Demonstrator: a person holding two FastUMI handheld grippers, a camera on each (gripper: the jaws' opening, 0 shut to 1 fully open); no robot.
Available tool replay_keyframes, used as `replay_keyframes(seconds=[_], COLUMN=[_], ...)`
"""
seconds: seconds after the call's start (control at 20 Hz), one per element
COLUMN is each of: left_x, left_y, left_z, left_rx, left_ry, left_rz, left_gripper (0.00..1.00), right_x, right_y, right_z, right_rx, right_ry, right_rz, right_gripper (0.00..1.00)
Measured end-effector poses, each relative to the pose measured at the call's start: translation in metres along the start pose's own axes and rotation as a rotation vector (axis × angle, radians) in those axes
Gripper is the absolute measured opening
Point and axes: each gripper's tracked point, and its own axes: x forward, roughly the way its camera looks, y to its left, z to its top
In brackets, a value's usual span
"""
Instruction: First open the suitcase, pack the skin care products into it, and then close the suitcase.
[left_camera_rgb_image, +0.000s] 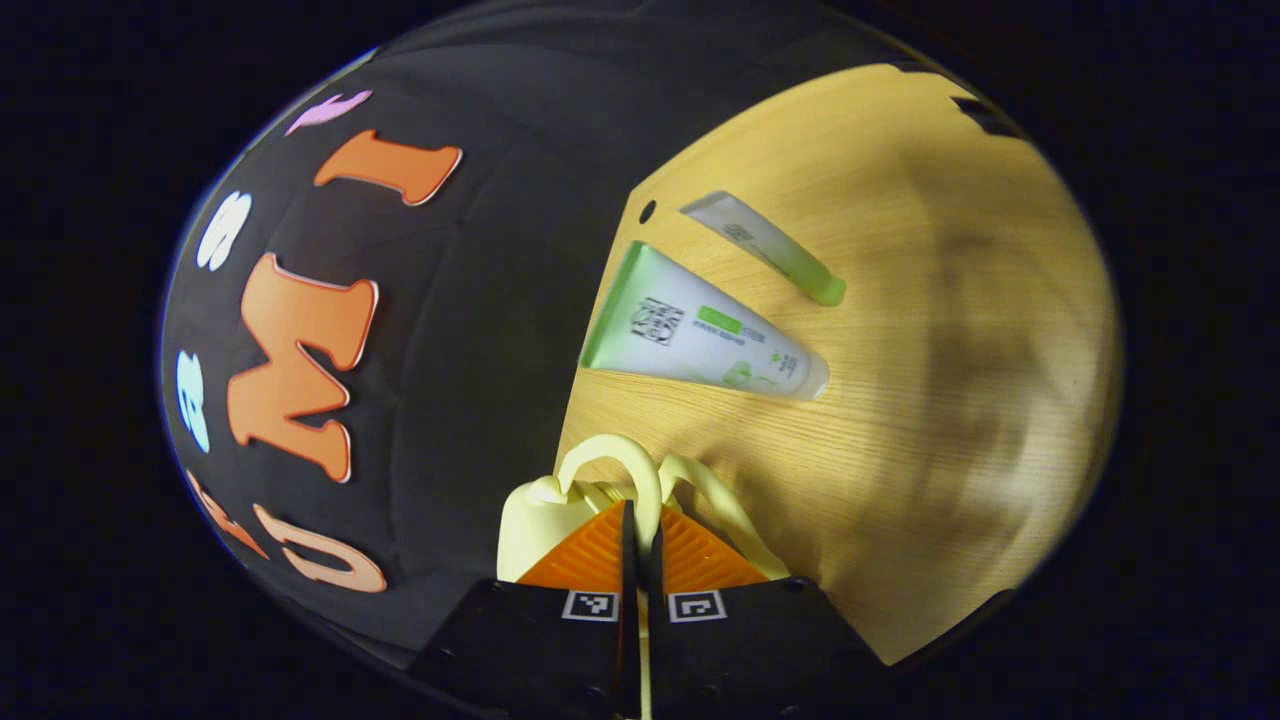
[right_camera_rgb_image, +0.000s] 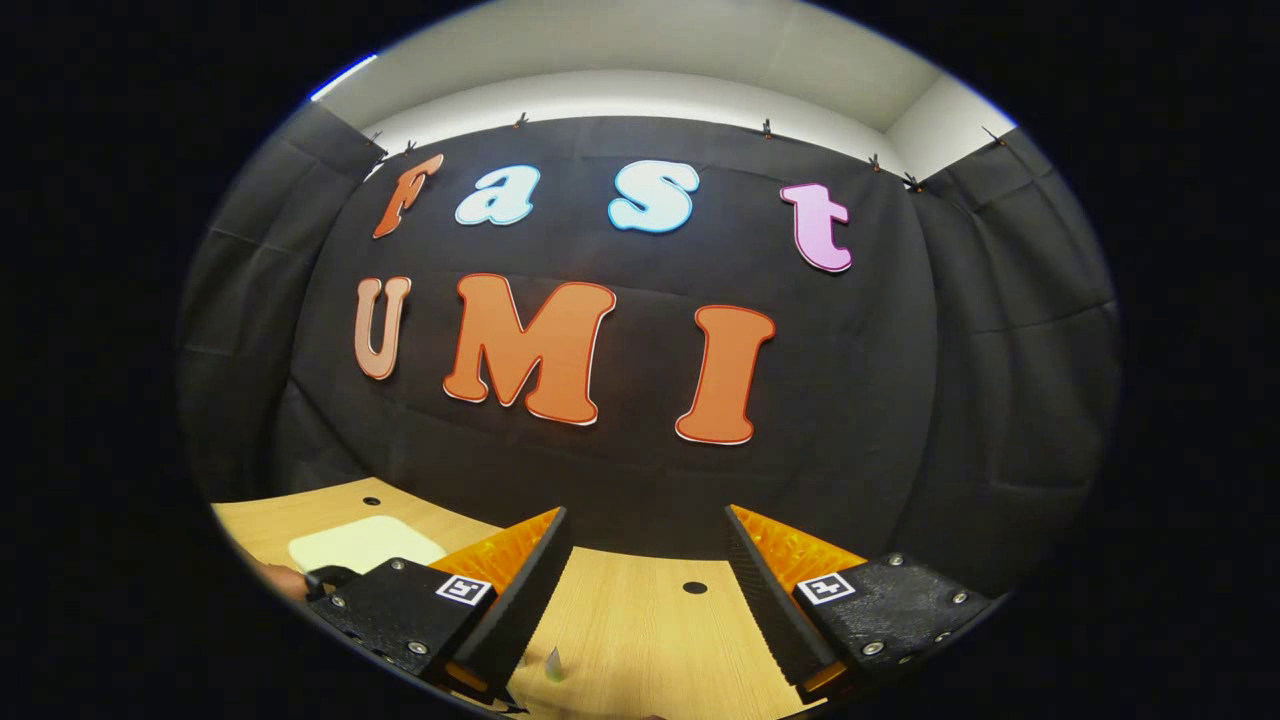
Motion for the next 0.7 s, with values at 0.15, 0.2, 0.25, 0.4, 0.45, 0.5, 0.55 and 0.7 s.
replay_keyframes(seconds=[0.15, 0.2, 0.25, 0.4, 0.45, 0.5, 0.55, 0.7], left_x=[-0.010, -0.016, -0.021, -0.034, -0.039, -0.043, -0.048, -0.061], left_y=[0.027, 0.037, 0.042, 0.062, 0.070, 0.081, 0.092, 0.119], left_z=[0.004, 0.005, 0.005, 0.003, 0.000, -0.005, -0.010, -0.032], left_rx=[-0.158, -0.196, -0.230, -0.315, -0.362, -0.402, -0.447, -0.558], left_ry=[-0.036, -0.048, -0.051, -0.069, -0.074, -0.080, -0.084, -0.088], left_rz=[0.022, 0.039, 0.055, 0.101, 0.117, 0.137, 0.161, 0.239], left_gripper=[0.04, 0.04, 0.03, 0.03, 0.03, 0.03, 0.03, 0.03], right_x=[0.001, 0.003, 0.005, 0.011, 0.013, 0.015, 0.016, 0.017], right_y=[0.003, 0.007, 0.009, 0.021, 0.025, 0.029, 0.033, 0.047], right_z=[-0.002, -0.002, -0.002, -0.002, -0.003, -0.004, -0.005, -0.012], right_rx=[0.007, 0.009, 0.010, 0.007, 0.005, 0.004, 0.003, 0.001], right_ry=[0.013, 0.014, 0.012, 0.009, 0.012, 0.017, 0.023, 0.039], right_rz=[-0.005, -0.004, 0.002, 0.022, 0.027, 0.034, 0.041, 0.068], right_gripper=[0.95, 0.95, 0.95, 0.95, 0.95, 0.95, 0.95, 0.96])
